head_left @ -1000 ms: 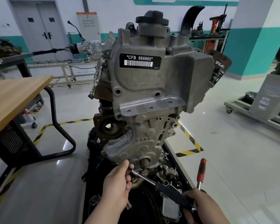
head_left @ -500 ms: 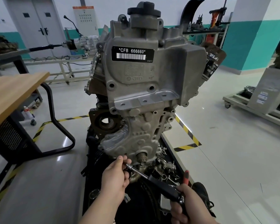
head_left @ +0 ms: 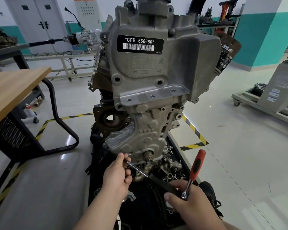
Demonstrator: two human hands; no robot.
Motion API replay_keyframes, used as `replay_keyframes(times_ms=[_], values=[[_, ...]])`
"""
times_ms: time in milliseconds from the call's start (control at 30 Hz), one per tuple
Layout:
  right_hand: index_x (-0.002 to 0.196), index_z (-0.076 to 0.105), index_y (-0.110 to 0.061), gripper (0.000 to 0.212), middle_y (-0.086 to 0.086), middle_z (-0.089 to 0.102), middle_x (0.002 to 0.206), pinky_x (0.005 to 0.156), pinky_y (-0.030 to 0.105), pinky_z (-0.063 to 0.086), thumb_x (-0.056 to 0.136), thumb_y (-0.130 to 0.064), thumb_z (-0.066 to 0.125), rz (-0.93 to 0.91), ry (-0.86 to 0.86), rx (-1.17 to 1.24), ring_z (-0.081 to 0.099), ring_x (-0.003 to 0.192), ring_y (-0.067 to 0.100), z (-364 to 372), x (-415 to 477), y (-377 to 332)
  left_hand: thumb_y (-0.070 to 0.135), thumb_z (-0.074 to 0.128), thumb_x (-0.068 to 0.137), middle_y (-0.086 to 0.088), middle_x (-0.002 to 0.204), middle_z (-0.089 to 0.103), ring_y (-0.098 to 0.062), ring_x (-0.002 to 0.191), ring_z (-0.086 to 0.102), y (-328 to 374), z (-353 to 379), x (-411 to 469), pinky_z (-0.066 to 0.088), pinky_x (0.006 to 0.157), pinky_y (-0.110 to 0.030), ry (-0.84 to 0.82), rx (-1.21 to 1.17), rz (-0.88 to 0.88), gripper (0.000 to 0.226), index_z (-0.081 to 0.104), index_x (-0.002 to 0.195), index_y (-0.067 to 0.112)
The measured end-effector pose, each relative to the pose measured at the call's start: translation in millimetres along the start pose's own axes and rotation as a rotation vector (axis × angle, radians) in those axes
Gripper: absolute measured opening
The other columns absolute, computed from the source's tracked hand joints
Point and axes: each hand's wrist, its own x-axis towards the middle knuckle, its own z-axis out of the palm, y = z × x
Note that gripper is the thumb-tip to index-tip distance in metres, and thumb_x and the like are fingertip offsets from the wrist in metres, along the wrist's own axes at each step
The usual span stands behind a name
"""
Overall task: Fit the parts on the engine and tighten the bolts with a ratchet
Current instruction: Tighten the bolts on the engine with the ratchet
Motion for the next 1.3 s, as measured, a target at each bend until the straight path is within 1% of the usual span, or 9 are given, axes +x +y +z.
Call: replay_keyframes(times_ms=[67,200,333,500,667,867,1033,1200,1300], values=[[0.084,0.072,-0.027,0.011,0.0,0.072,0.074,0.068,0.028,0.055,0.078,-0.02,0.078,0.019,-0.001,-0.018,0.069,0.067,0.014,2,1,2,0.028,0.051,0.101,0.002,0.071,0.063,-0.005,0.035,0.038,3,2,-3,0.023,0.029,-0.016,-0.005,-0.006,0.021,0.026,0.067,0.087,0.012],[0.082,0.068,-0.013,0.008,0.01,0.064,0.056,0.046,0.027,0.043,0.085,-0.019,0.072,0.085,-0.018,0.157,0.052,0.044,0.02,6,3,6,0.025,0.048,0.102,0.0,0.074,0.061,-0.005,0.036,0.038,8,6,-8,0.024,0.029,-0.017,-0.046,-0.014,0.056,0.026,0.067,0.092,0.01],[0.05,0.054,-0.014,0.043,0.016,0.048,0.045,0.045,0.03,0.037,0.091,-0.025,0.061,0.139,-0.034,0.417,0.039,0.034,0.022,5,5,8,0.024,0.047,0.102,0.001,0.072,0.062,-0.005,0.036,0.038,8,7,-11,0.023,0.029,-0.017,-0.082,0.012,0.095,0.027,0.067,0.09,0.011],[0.044,0.055,-0.012,0.039,0.011,0.034,0.042,0.039,0.029,0.035,0.071,-0.039,0.063,0.283,-0.055,0.782,0.029,0.029,0.02,4,9,9,0.026,0.049,0.101,0.007,0.064,0.066,-0.005,0.038,0.039,8,12,-14,0.025,0.03,-0.017,-0.134,0.05,0.152,0.027,0.068,0.09,0.012],[0.062,0.06,-0.011,0.04,0.017,0.053,0.049,0.045,0.03,0.042,0.092,-0.037,0.056,0.115,0.033,0.459,0.044,0.037,0.023,1,6,11,0.026,0.056,0.098,0.007,0.063,0.066,-0.005,0.038,0.038,8,13,-12,0.025,0.03,-0.017,-0.075,0.046,0.169,0.024,0.068,0.085,0.011],[0.081,0.065,-0.047,0.019,-0.008,0.068,0.071,0.059,0.02,0.043,0.091,-0.032,0.06,-0.144,0.229,0.07,0.061,0.061,0.003,3,3,14,0.03,0.062,0.094,0.005,0.059,0.062,-0.004,0.036,0.036,6,13,-8,0.022,0.029,-0.016,-0.019,0.007,0.1,0.024,0.066,0.079,0.012],[0.094,0.057,-0.059,0.018,-0.031,0.061,0.101,0.074,0.014,0.042,0.08,-0.063,0.046,-0.295,0.32,-0.097,0.056,0.099,-0.013,-1,2,16,0.034,0.065,0.092,0.009,0.052,0.058,-0.003,0.035,0.035,3,16,-6,0.022,0.028,-0.017,-0.007,-0.001,0.047,0.025,0.064,0.077,0.014],[0.093,0.071,-0.035,0.024,0.003,0.055,0.051,0.046,0.029,0.045,0.098,-0.034,0.047,0.048,0.177,0.397,0.049,0.04,0.017,-7,-1,12,0.036,0.061,0.094,0.008,0.057,0.058,-0.004,0.036,0.036,1,25,-11,0.023,0.029,-0.018,-0.035,0.041,0.017,0.026,0.064,0.078,0.015],[0.089,0.064,-0.018,0.016,0.012,0.062,0.075,0.032,0.02,0.035,0.097,-0.024,0.052,0.427,0.015,1.119,0.03,0.028,0.011,-18,4,8,0.032,0.055,0.097,0.007,0.062,0.064,-0.004,0.035,0.037,-2,36,-19,0.024,0.029,-0.017,-0.064,0.052,0.069,0.024,0.065,0.087,0.013]])
